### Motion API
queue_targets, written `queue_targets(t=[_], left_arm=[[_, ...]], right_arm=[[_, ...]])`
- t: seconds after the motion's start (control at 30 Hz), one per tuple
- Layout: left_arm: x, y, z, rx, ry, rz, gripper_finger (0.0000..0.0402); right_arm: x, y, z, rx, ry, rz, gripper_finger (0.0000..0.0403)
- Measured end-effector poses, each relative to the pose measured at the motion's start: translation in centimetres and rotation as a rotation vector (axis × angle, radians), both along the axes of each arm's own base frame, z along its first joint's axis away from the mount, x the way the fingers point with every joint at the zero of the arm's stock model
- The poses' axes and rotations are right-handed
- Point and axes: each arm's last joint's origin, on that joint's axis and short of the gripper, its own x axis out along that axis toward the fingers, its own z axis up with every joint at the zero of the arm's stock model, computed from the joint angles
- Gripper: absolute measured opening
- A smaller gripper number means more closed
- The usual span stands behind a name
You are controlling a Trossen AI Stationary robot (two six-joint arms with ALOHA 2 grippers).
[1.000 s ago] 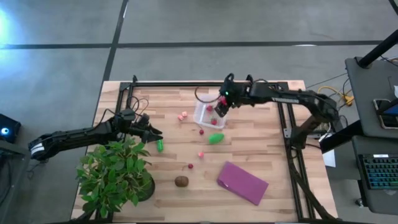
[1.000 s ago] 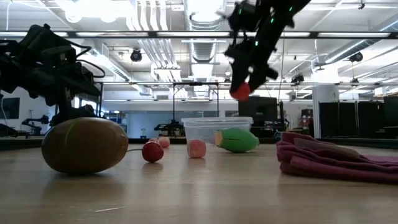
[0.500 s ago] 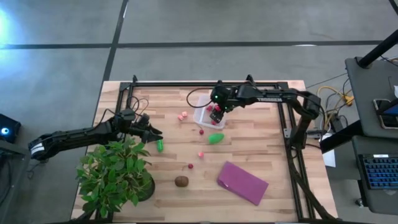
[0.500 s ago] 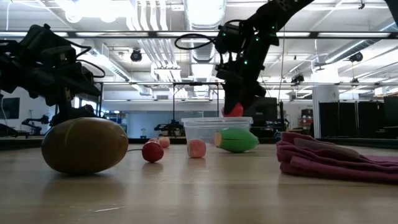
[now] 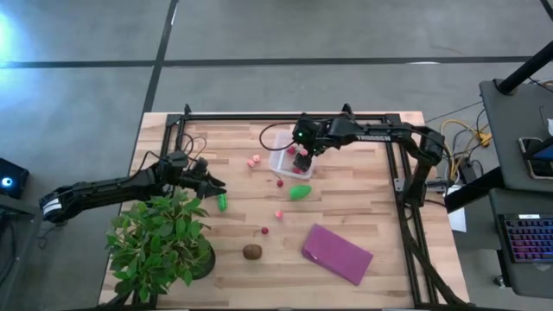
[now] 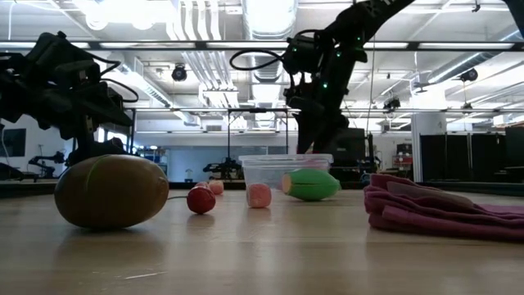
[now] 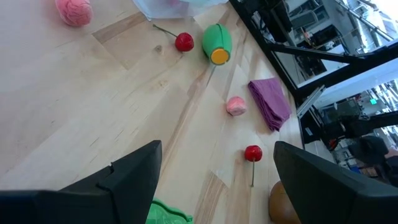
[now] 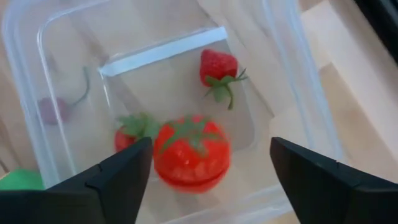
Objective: Pick and placing Produce into tupperware
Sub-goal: Put the red tomato in the transparent bin, then put the corn in the transparent bin
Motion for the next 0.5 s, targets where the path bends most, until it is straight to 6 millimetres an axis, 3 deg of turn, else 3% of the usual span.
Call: queue_targets(t=[0.1,0.23,0.5], left_arm=[[0.0,0.0,0.0,0.000,0.001,0.000,0.0295],[0.0,0.0,0.0,0.000,0.001,0.000,0.0295],[0.0,0.0,0.0,-0.001,0.001,0.000,0.0295]], right_arm=[[0.1,-0.1,0.1,-0.023,-0.003,0.044,0.0342],[0.4,0.9,0.5,-0.082,0.013,0.243,0.0348],[0.6,7.3,2.4,-0.117,0.023,0.621,0.0328]])
